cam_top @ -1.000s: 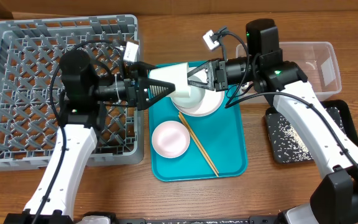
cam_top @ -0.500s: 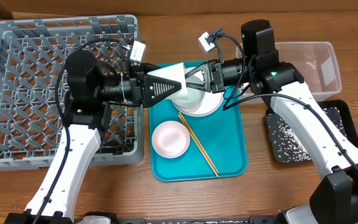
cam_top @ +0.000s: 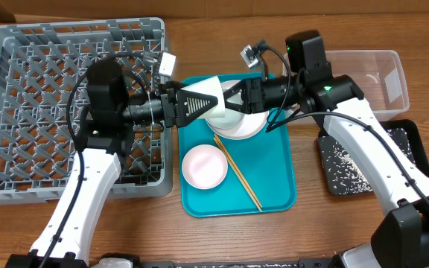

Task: Sort waste into correct bins and load items into the dishwasher

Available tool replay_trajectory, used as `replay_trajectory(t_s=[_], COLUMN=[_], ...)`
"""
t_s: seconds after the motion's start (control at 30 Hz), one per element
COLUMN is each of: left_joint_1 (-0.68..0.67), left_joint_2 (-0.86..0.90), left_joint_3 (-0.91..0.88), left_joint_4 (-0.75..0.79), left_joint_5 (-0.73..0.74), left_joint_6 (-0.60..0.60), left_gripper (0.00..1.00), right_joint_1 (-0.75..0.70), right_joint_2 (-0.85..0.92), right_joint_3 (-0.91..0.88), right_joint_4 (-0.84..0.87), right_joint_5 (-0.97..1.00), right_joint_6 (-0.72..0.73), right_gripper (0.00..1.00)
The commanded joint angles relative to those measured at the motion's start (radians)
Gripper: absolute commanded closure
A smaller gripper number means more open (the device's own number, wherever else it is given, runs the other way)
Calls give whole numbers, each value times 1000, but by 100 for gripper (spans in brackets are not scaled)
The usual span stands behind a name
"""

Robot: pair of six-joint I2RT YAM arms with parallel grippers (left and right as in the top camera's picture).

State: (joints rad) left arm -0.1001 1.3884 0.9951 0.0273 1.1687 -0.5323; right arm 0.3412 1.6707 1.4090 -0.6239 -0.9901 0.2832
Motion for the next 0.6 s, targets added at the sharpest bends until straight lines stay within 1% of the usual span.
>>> replay_trajectory(t_s=[0.0,0.1,0.2,0.27,0.37,0.43,0.53,0.57], left_joint_1=[35,70,111,137,185,212,257,286], left_joint_2=[1,-14,-43,-62,-85,-92,-95,-86], left_joint_3=[21,64,149,214,312,345,355,351], left_joint_4=[-140,-311,-532,-674,-896,-999,-1133,-1208], left_joint_5=[-284,-395,-571,-694,-908,-996,-1110,-1159], left_joint_6=[229,329,425,461,465,453,389,342], left_gripper=[96,96,96,96,96,96,96,96], right_joint_1=[-13,-35,-60,-74,-89,-100,-113,-114], right_joint_2=[-21,-28,-42,-57,-83,-94,-98,-98], right_joint_3=[17,28,57,73,78,78,78,78], right_joint_4=[-93,-184,-270,-317,-373,-400,-425,-432], right_joint_5=[402,530,634,711,794,811,811,811], right_joint_6=[-29,-61,-82,-83,-82,-82,-82,-82], right_gripper=[62,62,62,62,61,61,60,60])
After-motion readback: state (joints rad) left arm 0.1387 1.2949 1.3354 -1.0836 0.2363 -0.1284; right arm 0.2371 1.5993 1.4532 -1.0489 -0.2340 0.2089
